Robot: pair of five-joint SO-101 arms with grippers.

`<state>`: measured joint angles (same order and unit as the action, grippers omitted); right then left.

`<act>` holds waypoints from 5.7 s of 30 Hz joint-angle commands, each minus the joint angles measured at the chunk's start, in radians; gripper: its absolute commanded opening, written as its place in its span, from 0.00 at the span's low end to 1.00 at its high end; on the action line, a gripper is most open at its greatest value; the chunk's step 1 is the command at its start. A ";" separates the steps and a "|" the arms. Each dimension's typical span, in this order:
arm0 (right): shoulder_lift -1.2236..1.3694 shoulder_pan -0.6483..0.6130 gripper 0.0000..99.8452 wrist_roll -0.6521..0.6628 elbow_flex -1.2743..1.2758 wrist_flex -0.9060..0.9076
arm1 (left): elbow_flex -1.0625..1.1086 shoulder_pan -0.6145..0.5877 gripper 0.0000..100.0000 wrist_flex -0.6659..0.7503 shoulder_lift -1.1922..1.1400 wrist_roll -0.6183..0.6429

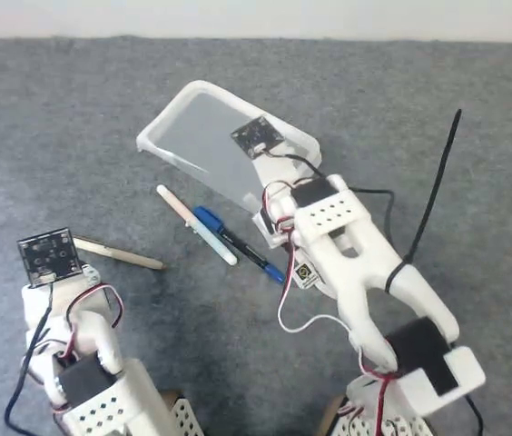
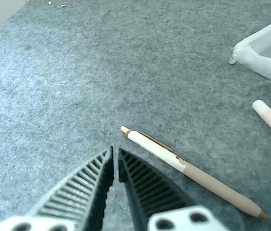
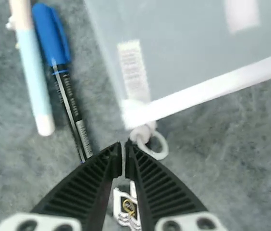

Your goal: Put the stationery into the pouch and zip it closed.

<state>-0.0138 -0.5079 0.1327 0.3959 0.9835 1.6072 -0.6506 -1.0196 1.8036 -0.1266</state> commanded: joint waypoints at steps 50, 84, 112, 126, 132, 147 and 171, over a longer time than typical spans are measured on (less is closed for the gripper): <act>0.197 0.012 0.10 -0.095 -0.244 0.145 | -0.038 -0.002 0.01 0.028 0.018 -0.009; 0.200 -0.051 0.16 -0.032 -0.201 0.127 | -0.036 -0.002 0.01 0.028 0.018 -0.009; 0.312 -0.050 0.01 -0.031 -0.267 0.140 | -0.012 0.000 0.01 0.048 0.018 -0.009; 0.125 -0.056 0.01 -0.031 -0.160 0.153 | -0.012 0.000 0.01 0.048 0.018 -0.009; 0.067 -0.058 0.01 -0.025 -0.127 0.154 | -0.010 0.000 0.01 0.048 0.018 -0.009; -0.179 -0.137 0.01 0.052 0.060 0.088 | -0.008 0.074 0.01 0.025 0.018 -0.009; -0.619 -0.137 0.01 0.087 0.310 -0.018 | -0.016 0.135 0.01 0.026 0.018 -0.008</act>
<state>-0.5309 -0.6414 0.1956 0.7073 0.9897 1.6072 -0.5386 -0.9981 1.8036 -0.1266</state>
